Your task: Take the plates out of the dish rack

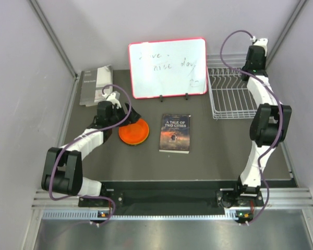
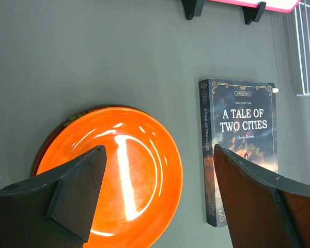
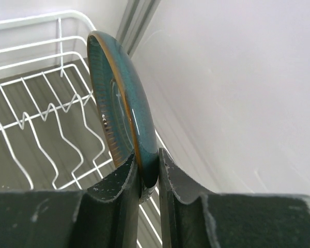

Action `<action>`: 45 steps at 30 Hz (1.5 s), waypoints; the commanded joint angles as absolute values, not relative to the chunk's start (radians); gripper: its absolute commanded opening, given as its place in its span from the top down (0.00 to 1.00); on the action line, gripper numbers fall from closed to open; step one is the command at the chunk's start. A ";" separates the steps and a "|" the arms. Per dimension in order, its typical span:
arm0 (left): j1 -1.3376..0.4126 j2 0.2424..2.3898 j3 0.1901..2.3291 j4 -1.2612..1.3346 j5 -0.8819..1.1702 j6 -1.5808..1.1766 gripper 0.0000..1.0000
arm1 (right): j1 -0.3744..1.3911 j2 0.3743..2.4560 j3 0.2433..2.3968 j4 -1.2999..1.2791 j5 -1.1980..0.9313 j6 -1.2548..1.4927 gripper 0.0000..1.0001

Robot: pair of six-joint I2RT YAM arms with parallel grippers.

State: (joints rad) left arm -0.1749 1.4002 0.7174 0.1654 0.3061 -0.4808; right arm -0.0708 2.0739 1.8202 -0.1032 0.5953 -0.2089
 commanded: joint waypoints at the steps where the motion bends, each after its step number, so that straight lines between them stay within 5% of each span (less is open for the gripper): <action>1: -0.172 1.373 0.761 0.209 0.337 -0.463 0.11 | -0.045 1.905 1.775 -0.009 0.635 -0.201 1.00; 13: -0.173 1.342 0.784 0.227 0.445 -0.512 0.02 | 0.159 1.585 1.600 -0.254 0.476 -0.006 1.00; 25: -0.187 1.325 0.762 0.347 0.535 -0.633 0.01 | 0.236 1.304 1.341 -0.295 0.043 0.279 1.00; 45: -0.367 1.468 0.769 0.580 0.489 -0.661 0.01 | 0.440 1.192 1.008 -0.111 -0.221 0.557 1.00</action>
State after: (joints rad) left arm -0.3485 1.4441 0.7536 0.4690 0.5014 -0.6563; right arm 0.3836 1.2457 1.0248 -0.2886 -0.1616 0.4683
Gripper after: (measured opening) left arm 0.987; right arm 0.170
